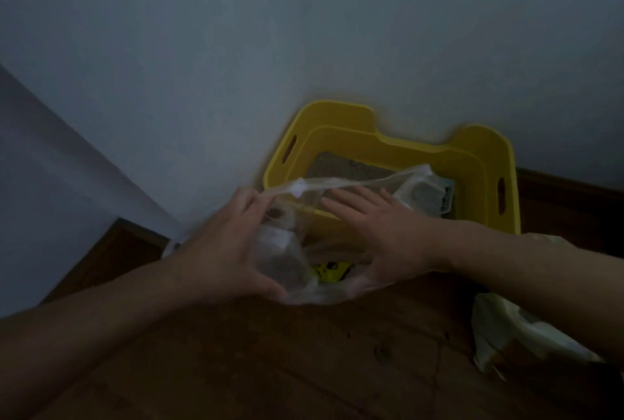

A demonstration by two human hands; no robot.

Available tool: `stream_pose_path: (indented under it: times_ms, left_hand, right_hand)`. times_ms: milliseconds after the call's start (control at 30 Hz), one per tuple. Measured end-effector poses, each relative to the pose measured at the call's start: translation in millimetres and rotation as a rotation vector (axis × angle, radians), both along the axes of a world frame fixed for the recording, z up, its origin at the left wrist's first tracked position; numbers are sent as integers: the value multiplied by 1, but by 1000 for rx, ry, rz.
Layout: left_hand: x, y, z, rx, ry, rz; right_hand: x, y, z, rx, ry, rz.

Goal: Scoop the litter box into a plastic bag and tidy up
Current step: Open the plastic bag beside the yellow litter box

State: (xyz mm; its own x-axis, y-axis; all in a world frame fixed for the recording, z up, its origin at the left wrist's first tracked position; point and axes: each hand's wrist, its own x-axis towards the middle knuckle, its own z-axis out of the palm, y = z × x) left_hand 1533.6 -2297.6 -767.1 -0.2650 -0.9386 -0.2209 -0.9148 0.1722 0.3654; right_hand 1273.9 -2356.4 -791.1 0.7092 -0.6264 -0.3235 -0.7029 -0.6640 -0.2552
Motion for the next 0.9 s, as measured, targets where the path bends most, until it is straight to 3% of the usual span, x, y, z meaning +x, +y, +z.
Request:
stream_pose_path:
  times_ms: [133,300,533,767,900]
  left_hand:
    - [10,13,-25,59,-74,13]
    - [8,19,-25,-3,-201,-74]
    - [-18,4,-10,-362,-224,-516]
    - [-42,-22,-9,-282,-526,-785]
    - [-39,-27,-17,-313,-417,-828]
  right_hand:
    - [-7,9,-9,55,-37,-54]
    - [-1,17,-14,95,-55,-29]
    - [9,11,-16,71,-91,-16]
    - [-2,6,-26,68,-16,-50]
    - [-7,1,-28,-7,89,-21]
